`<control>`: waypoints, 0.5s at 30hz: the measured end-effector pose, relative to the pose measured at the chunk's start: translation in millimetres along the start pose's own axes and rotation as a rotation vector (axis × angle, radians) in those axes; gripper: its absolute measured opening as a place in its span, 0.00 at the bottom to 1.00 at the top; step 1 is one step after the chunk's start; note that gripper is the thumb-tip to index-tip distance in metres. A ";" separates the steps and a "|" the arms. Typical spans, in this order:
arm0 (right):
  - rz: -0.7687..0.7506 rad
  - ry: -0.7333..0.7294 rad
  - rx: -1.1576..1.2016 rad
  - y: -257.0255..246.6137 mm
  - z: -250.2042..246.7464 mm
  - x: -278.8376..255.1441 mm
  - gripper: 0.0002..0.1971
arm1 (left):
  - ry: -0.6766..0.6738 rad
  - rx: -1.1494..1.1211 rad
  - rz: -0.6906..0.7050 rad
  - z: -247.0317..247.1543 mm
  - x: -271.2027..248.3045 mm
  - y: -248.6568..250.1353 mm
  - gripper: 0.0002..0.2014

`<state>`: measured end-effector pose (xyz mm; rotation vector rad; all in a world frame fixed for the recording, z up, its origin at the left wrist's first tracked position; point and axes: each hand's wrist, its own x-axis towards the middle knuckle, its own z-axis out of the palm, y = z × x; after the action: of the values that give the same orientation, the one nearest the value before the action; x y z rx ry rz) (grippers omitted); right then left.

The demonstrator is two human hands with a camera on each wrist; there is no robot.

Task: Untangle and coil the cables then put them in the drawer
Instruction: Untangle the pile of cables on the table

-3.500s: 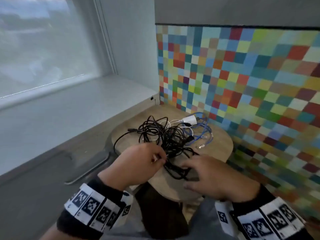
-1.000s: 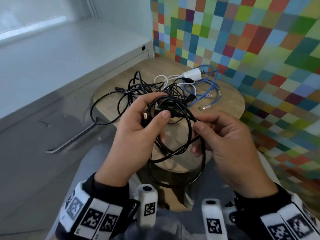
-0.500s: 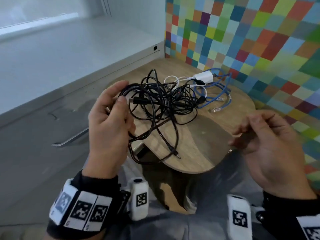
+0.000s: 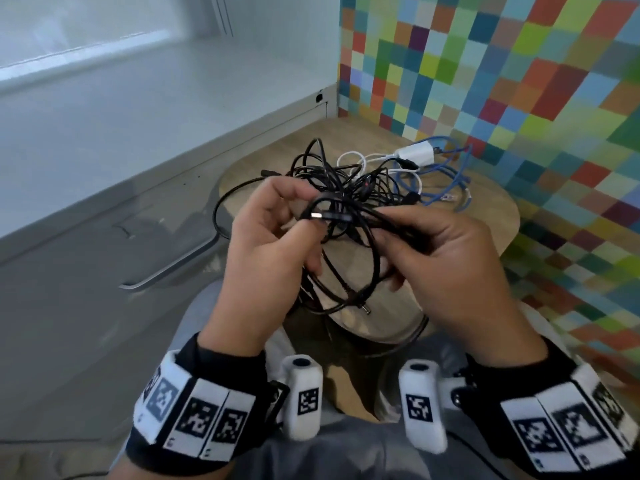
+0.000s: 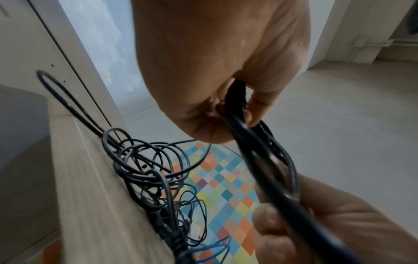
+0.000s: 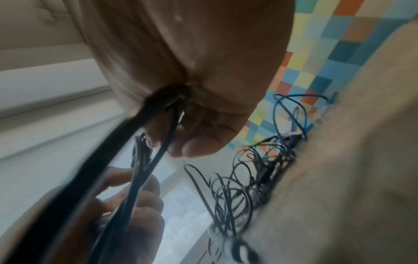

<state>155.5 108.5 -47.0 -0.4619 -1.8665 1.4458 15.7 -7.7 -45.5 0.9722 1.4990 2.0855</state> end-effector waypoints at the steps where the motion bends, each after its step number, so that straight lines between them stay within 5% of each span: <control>1: 0.015 0.002 0.046 4.7 0.7 -6.7 0.08 | -0.026 0.007 -0.021 -1.3 -3.2 -0.7 0.08; 6: 0.097 0.039 0.273 21.8 -2.0 -24.0 0.17 | -0.059 0.020 -0.071 1.3 -16.4 -4.2 0.09; 10: 0.092 0.009 0.265 20.9 -7.4 -21.6 0.16 | -0.037 0.097 -0.042 6.6 -14.6 -6.7 0.06; 15: 0.067 0.011 0.214 21.8 -10.9 -22.6 0.29 | 0.001 0.032 -0.083 14.9 -18.3 -9.2 0.08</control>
<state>175.5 107.7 -73.6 -0.4303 -1.6781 1.6627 38.3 -6.8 -57.0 0.9048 1.5509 2.0107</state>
